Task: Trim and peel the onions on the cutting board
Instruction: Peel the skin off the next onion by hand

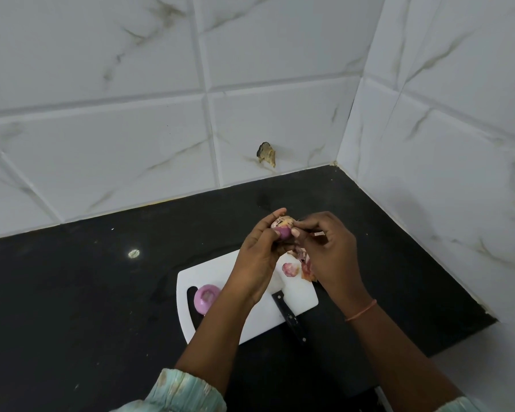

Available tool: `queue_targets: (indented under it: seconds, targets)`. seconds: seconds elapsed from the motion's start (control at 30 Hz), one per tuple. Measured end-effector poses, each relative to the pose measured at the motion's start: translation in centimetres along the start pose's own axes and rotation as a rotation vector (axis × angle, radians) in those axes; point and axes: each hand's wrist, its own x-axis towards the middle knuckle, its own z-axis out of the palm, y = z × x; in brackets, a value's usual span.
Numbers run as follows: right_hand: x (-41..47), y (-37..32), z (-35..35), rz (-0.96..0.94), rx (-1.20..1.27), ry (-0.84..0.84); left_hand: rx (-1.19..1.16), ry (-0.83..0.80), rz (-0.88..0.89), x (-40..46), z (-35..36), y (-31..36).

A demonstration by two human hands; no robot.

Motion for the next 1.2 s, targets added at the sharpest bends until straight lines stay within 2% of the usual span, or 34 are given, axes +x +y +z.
queue_targets:
  seconds: [0.3,0.43,0.63,0.83,1.2]
  targets:
    - [0.0,-0.6,0.0,-0.052,-0.07,-0.006,0.001,0.015,-0.026,0.4,0.0,-0.2]
    - [0.0,-0.9,0.1,-0.054,-0.023,-0.011,0.038,-0.003,0.004,0.3,-0.2,-0.5]
    - [0.3,-0.8,0.3,-0.058,-0.078,-0.005,0.103,-0.011,0.015,0.3,-0.5,-0.5]
    - [0.6,-1.5,0.0,0.024,0.089,-0.022,0.034,-0.013,0.009,0.3,-0.6,-0.2]
    - [0.3,-1.4,0.1,-0.101,-0.032,-0.025,0.112,0.029,0.114,0.1,0.1,-0.2]
